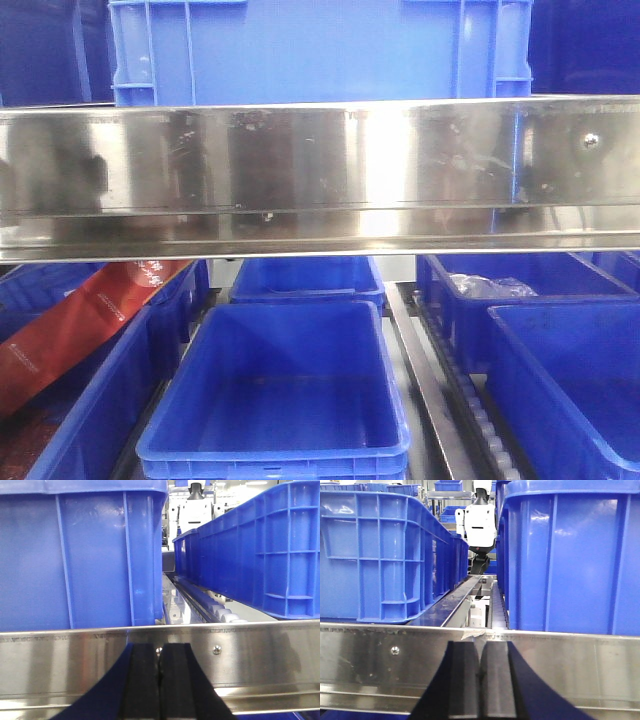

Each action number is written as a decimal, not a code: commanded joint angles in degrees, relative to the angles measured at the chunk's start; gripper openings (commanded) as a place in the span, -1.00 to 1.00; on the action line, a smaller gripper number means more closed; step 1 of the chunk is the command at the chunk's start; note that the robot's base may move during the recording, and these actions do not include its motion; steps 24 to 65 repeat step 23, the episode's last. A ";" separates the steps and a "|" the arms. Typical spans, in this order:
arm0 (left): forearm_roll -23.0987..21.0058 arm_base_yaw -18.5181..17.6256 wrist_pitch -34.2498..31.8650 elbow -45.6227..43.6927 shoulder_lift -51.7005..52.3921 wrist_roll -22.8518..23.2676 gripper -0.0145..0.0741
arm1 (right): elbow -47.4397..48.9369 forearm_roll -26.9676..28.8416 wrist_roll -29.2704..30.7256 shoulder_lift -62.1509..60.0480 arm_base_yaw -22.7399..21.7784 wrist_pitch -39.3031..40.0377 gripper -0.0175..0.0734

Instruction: Place valve from conveyor to right shelf box

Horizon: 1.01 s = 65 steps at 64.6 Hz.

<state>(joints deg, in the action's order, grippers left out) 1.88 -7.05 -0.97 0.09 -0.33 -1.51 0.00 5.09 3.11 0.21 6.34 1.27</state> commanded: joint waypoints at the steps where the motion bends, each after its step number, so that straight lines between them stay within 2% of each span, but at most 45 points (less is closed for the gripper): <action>1: 0.04 0.00 -1.07 -0.09 0.33 -0.20 -0.92 | 0.00 0.18 0.05 -0.21 -0.29 0.80 -0.97; 65: 0.04 0.00 -1.07 -0.09 0.33 -0.20 -0.92 | 0.00 0.18 0.05 -0.21 -0.29 0.80 -0.97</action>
